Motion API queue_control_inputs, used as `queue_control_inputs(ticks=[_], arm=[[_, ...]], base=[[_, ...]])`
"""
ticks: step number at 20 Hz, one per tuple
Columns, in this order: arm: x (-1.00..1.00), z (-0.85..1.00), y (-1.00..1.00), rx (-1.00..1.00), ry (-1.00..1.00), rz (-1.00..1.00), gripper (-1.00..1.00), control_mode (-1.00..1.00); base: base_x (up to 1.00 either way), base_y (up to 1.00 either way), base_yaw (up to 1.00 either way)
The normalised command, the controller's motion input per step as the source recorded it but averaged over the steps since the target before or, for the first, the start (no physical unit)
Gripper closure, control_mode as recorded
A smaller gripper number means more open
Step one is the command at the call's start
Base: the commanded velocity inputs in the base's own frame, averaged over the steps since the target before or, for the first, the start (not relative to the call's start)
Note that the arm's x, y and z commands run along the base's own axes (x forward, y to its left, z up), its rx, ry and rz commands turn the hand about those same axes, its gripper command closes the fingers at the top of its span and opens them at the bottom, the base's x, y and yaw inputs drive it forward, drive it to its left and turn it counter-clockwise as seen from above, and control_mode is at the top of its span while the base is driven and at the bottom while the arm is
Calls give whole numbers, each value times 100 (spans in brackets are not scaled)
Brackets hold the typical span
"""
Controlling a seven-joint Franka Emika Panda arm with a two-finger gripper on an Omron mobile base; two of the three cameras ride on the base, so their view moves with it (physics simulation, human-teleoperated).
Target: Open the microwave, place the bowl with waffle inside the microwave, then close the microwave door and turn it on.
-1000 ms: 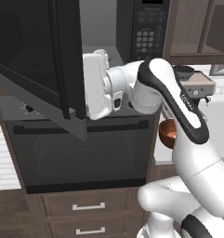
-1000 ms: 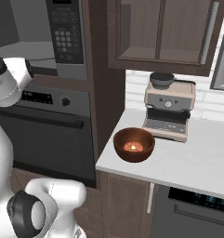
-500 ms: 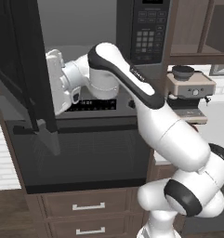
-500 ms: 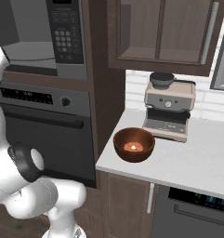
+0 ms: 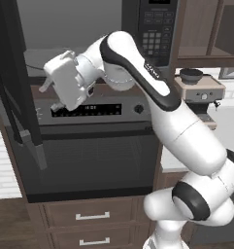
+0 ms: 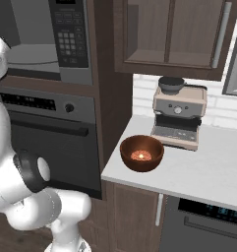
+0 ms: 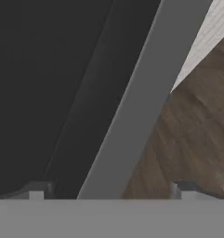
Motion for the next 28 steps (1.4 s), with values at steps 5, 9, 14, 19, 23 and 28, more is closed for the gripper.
queue_control_inputs(ticks=[5, 9, 14, 19, 23, 28], arm=[[-45, -48, -100, 0, -23, -22, -100, -100], [-41, -36, -100, 0, -12, -30, -100, -100], [-17, -27, -100, -1, 0, -47, -100, -100], [-1, -14, -100, -3, 9, -54, -100, -100], [1, -13, -100, 0, 23, -62, -100, -100], [13, -22, -100, -4, 31, -64, -100, -100]], base=[[0, 0, 0], [0, 0, 0], [0, 0, 0], [0, 0, 0], [0, 0, 0], [0, 0, 0]])
